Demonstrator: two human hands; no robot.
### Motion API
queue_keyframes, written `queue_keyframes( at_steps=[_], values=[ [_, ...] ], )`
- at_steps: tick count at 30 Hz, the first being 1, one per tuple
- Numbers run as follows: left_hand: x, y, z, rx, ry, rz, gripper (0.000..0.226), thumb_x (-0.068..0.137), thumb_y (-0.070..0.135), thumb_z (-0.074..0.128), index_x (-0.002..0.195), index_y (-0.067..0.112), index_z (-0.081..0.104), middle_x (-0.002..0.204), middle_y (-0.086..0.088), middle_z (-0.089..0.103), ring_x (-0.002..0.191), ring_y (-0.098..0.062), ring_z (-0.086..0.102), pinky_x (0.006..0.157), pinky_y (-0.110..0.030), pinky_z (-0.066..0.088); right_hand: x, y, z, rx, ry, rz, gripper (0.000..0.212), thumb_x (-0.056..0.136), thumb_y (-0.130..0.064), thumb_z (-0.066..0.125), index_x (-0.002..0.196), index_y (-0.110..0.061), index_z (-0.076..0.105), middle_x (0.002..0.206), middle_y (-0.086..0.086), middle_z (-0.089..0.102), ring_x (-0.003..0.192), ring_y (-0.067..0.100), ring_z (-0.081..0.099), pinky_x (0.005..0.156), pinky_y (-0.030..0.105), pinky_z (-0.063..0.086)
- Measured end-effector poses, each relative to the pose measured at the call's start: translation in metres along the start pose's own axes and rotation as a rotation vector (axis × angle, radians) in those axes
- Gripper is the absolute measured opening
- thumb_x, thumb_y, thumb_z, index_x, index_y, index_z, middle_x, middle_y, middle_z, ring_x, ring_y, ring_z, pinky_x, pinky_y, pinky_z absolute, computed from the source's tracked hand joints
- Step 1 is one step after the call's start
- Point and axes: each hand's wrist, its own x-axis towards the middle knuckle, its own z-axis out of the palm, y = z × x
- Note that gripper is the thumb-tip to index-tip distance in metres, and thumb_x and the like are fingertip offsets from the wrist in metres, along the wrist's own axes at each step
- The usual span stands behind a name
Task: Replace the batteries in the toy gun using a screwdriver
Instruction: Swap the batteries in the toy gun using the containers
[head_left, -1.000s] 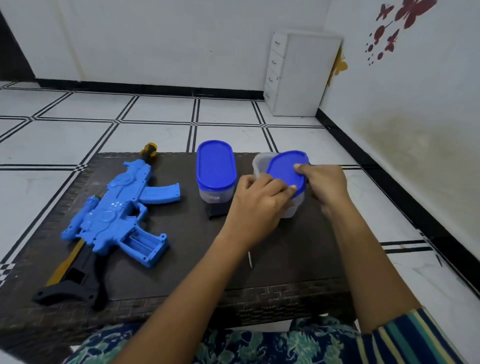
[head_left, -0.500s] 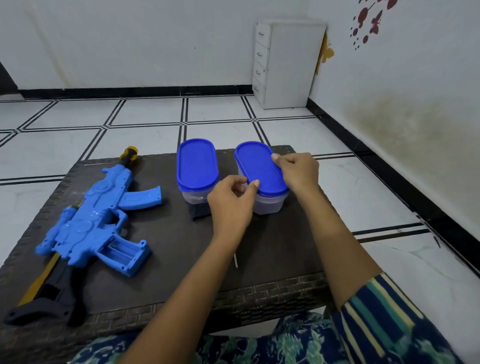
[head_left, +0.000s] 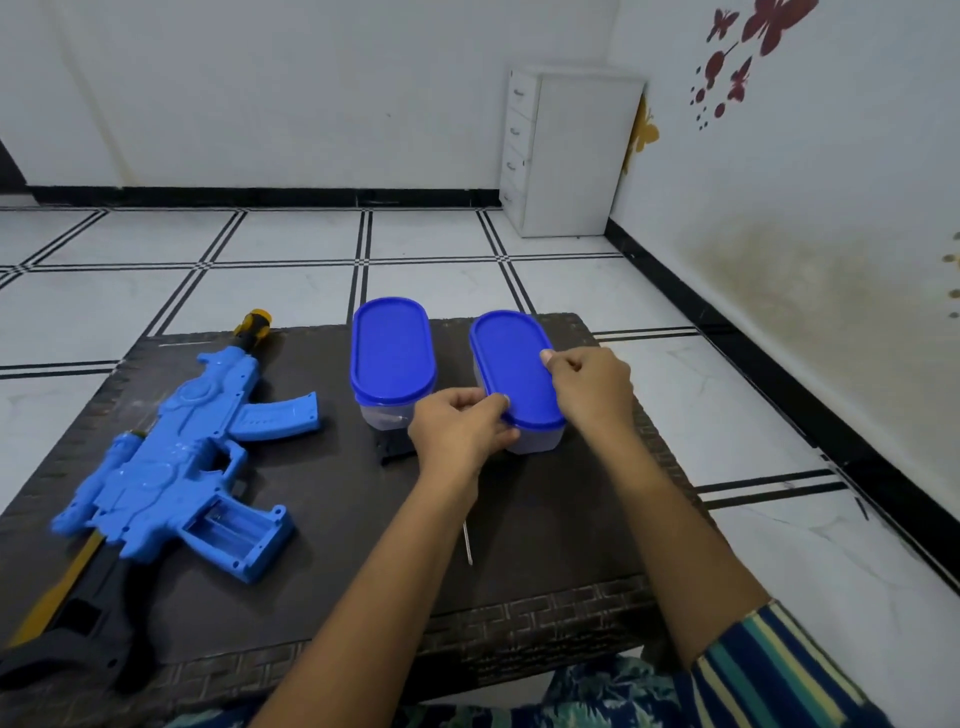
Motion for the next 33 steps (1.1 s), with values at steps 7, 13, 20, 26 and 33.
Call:
queue_keyframes(
  at_steps=[7,13,20,26,33],
  values=[
    [0.006,0.008,-0.003,0.255,0.004,0.083,0.013,0.077,0.008,0.076,0.068,0.002,0.07,0.063,-0.014,0.069,0.058,-0.022,0.07,0.062,-0.037,0.061,-0.002,-0.005,0.006,-0.143,-0.023,0.039,0.036,0.096,-0.038,0.055,0.08,-0.008,0.068,0.084,0.008,0.069,0.083,0.031,0.066,0.074,0.041,0.055],
    [0.057,0.074,0.01,0.73,0.02,0.355,0.023,0.093,0.023,0.057,0.084,0.003,0.054,0.083,-0.01,0.054,0.069,-0.021,0.047,0.055,-0.029,0.034,0.07,-0.032,-0.015,-0.224,-0.299,0.183,0.044,0.074,-0.037,0.08,0.101,-0.007,0.064,0.1,0.011,0.069,0.089,0.028,0.068,0.07,0.034,0.055],
    [0.113,0.063,0.042,0.779,-0.006,0.119,0.011,0.09,0.014,0.056,0.092,0.003,0.058,0.106,-0.016,0.065,0.084,-0.029,0.064,0.066,-0.032,0.051,0.095,-0.027,0.034,0.364,-0.259,0.413,0.048,0.073,-0.033,0.078,0.107,-0.004,0.06,0.1,0.011,0.067,0.088,0.03,0.067,0.079,0.043,0.06],
    [0.122,0.065,0.037,0.619,0.054,0.072,0.017,0.076,0.013,0.072,0.083,0.005,0.059,0.084,-0.013,0.067,0.07,-0.027,0.069,0.066,-0.039,0.061,0.097,-0.021,0.041,0.349,-0.189,0.403,0.042,0.082,-0.021,0.074,0.114,0.0,0.057,0.105,0.012,0.065,0.087,0.026,0.066,0.071,0.035,0.058],
    [0.117,0.08,0.022,0.875,0.033,0.38,0.017,0.085,0.012,0.061,0.074,0.004,0.05,0.089,-0.014,0.062,0.077,-0.03,0.063,0.054,-0.028,0.045,0.098,-0.053,0.041,-0.156,-0.019,0.012,0.029,0.077,-0.014,0.073,0.104,-0.007,0.065,0.114,0.011,0.064,0.106,0.029,0.06,0.085,0.031,0.05]
  ],
)
